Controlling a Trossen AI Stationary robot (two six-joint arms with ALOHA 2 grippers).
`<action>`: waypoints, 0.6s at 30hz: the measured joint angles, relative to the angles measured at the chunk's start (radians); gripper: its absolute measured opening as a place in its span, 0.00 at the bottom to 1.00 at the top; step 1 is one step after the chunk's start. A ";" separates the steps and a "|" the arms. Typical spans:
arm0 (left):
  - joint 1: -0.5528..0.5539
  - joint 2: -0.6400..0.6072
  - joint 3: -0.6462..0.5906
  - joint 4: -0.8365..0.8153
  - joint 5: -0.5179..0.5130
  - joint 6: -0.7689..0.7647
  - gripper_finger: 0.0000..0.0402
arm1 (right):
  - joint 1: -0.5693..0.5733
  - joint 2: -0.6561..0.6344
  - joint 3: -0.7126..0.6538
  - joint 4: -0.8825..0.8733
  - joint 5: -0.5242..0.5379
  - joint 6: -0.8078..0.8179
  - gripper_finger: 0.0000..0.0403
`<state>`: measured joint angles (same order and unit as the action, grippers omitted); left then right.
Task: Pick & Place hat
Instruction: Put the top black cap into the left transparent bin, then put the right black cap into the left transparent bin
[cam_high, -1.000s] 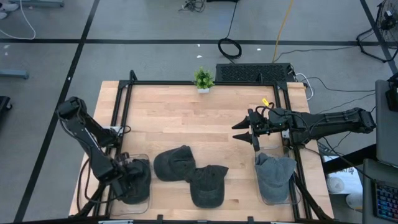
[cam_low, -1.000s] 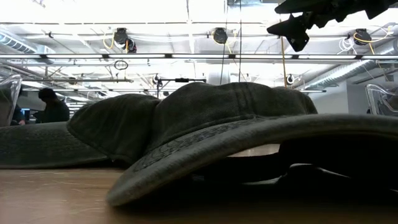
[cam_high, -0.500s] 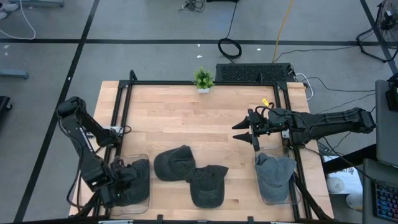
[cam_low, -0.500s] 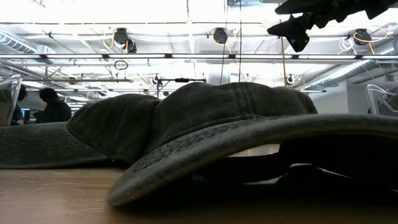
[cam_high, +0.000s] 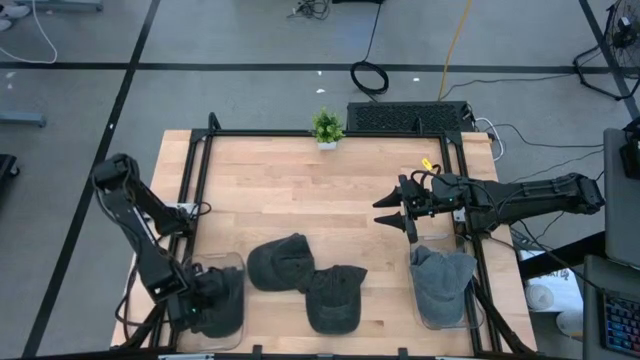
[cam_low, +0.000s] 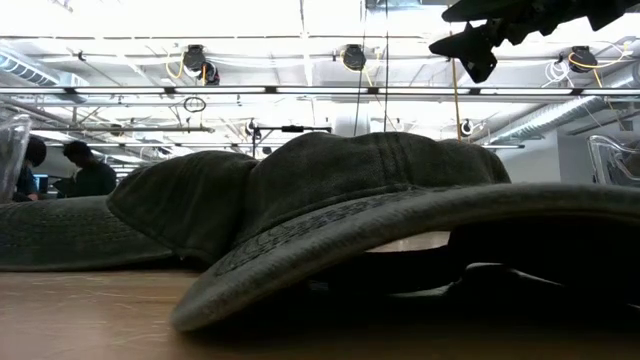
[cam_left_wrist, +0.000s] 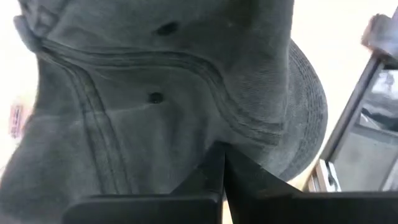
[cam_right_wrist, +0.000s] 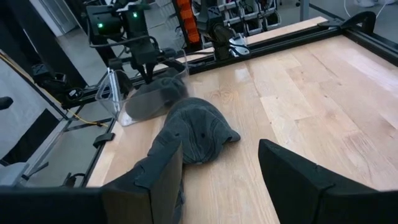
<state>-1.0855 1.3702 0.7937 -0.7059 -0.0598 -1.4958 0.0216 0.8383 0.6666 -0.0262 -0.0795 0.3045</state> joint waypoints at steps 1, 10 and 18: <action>-0.001 -0.009 0.000 -0.002 0.002 0.000 0.01 | 0.000 0.000 0.000 0.000 0.000 -0.001 0.50; -0.001 -0.096 0.011 -0.064 -0.106 -0.022 0.01 | 0.000 0.000 0.000 0.000 0.000 -0.002 0.50; -0.001 -0.103 0.153 -0.168 -0.307 0.144 0.01 | 0.000 0.000 0.000 0.004 0.000 -0.003 0.50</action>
<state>-1.0863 1.2675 0.9468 -0.8744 -0.3667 -1.3522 0.0216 0.8383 0.6666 -0.0223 -0.0795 0.3019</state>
